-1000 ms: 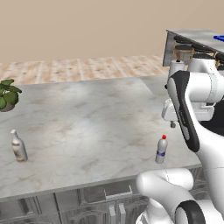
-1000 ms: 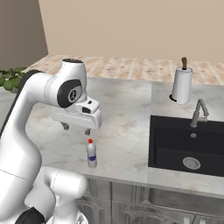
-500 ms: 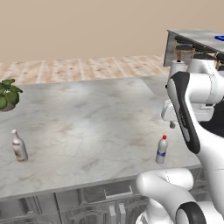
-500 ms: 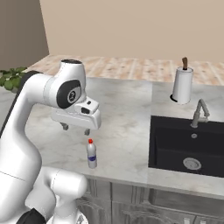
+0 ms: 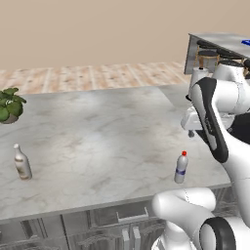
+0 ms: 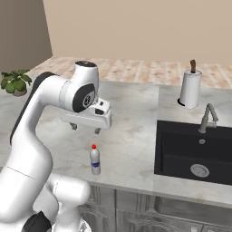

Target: Place the drinks on the dining counter in a tight cluster.

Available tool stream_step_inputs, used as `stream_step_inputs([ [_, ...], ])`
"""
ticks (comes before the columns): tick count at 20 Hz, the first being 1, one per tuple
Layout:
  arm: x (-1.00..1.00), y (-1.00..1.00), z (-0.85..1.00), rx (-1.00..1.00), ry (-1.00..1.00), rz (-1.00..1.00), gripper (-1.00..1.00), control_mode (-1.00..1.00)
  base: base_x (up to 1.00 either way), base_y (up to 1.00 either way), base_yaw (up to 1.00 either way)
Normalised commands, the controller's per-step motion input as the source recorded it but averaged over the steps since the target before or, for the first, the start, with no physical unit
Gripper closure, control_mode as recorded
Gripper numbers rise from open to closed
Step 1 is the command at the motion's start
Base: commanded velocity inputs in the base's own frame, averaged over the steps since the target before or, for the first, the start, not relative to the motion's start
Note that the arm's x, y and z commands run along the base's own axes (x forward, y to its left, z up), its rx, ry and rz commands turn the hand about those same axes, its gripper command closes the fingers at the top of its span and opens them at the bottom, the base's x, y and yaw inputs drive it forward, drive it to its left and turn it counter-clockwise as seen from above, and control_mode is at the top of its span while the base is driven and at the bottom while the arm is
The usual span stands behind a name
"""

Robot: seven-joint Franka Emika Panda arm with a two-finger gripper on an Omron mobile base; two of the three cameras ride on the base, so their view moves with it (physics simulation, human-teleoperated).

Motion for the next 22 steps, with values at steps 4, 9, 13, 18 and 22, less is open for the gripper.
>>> stream_step_inputs([
  [4,0.65,-0.40,-0.17,0.17,-0.12,0.27,-1.00,-1.00,0.00,0.00,0.00],
  [9,0.53,-0.31,-0.39,0.16,-0.21,0.29,-1.00,-1.00,0.00,0.00,0.00],
  [13,0.12,-0.03,-0.40,0.24,-0.23,0.36,-1.00,-1.00,0.00,0.00,0.00],
  [18,-0.34,0.00,-0.41,0.17,-0.12,0.50,-1.00,-1.00,0.00,0.00,0.00],
  [22,-0.74,-0.01,-0.02,0.01,-0.09,0.43,-1.00,-1.00,0.00,0.00,0.00],
])
